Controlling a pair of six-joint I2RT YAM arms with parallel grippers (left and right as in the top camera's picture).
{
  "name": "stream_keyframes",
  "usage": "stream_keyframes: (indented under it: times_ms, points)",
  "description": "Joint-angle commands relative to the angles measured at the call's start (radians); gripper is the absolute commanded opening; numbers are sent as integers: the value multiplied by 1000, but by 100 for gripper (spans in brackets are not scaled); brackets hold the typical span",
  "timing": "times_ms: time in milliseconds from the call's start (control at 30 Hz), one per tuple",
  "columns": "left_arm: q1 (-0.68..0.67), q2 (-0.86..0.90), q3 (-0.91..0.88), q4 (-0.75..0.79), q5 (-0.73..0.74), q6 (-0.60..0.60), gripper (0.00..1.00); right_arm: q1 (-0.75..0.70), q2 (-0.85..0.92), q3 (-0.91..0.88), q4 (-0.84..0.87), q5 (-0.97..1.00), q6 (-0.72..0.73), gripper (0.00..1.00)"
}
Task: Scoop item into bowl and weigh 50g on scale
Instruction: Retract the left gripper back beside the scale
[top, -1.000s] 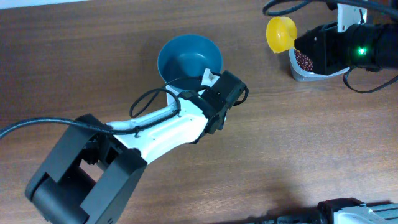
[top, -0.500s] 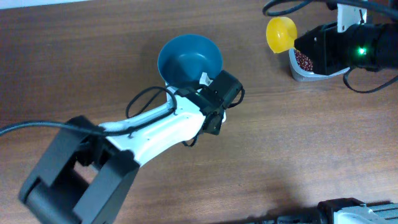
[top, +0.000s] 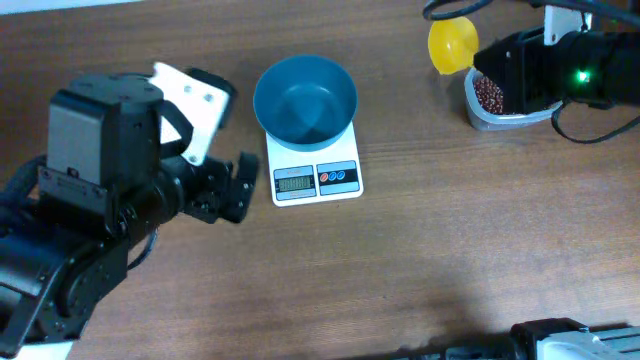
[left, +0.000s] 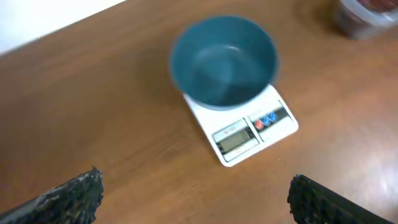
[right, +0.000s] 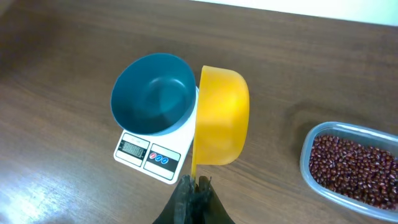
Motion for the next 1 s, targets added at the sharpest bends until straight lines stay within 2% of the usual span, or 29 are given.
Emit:
stream_keyframes:
  times_ms: [0,133,233,300,333,400,533,833,933,967]
  points:
    - [54,2,0,-20,177,216,99,5,-10,12,6,6,-17,4]
    - [236,2,0,-100,367,331,99,5,-10,12,36,9,-24,4]
    - [283,2,0,-141,371,415,99,5,-10,12,36,9,-24,4]
    - [283,2,0,-144,278,414,99,5,-10,12,35,9,-24,4]
    - [283,2,0,-163,278,414,99,5,-10,12,34,9,-24,4]
    - [283,1,0,-190,306,470,99,5,-10,12,32,9,-24,4]
    - [283,2,0,-192,408,470,99,5,-9,12,18,42,-25,4]
    - [283,2,0,-200,436,470,99,5,-8,12,-6,167,-45,4]
    - [283,2,0,-200,436,470,99,5,-7,12,-34,265,-89,4]
    - [283,2,0,-200,436,470,99,5,3,12,-42,272,-177,4]
